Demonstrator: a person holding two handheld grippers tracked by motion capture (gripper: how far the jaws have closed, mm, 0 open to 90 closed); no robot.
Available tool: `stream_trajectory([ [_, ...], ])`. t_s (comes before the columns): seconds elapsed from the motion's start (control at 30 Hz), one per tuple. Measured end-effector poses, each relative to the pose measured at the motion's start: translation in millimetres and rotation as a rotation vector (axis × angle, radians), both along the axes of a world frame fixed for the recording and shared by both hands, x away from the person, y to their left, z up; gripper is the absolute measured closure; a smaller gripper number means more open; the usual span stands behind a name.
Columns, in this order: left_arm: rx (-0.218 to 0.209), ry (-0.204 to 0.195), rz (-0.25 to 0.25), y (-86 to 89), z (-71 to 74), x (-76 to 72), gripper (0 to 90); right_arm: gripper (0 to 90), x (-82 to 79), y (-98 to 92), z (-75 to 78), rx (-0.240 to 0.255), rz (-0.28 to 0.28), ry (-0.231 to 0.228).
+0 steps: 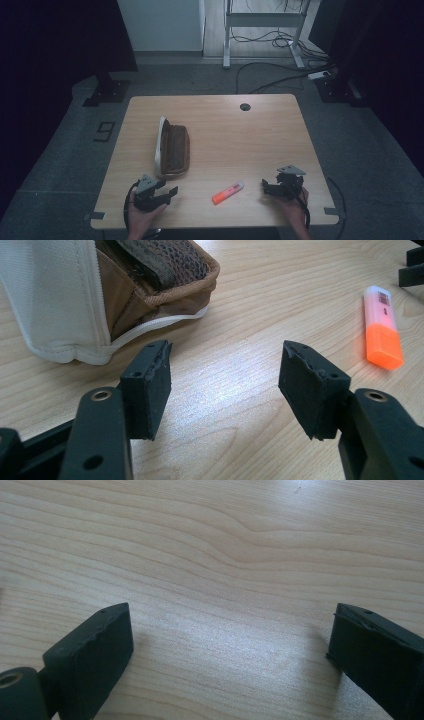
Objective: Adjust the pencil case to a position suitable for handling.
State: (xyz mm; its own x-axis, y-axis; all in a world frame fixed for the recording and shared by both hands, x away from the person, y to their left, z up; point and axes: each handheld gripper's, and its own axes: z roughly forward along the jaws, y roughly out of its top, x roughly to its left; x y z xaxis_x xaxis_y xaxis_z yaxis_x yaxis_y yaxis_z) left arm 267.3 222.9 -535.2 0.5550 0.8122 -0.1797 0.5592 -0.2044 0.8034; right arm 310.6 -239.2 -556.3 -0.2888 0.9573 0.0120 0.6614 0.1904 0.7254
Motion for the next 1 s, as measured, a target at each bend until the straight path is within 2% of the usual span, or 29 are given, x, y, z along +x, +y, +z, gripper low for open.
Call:
stream_trajectory([
  [0.73,-0.004,-0.003,0.016,5.7,2.5,-3.3,37.7,4.2,-0.5,-0.1,0.0,0.001,0.002,-0.001],
  [1.0,-0.025,-0.026,0.066,15.1,9.1,-8.0,36.9,4.2,-0.4,-0.1,0.0,0.001,0.002,-0.001],
])
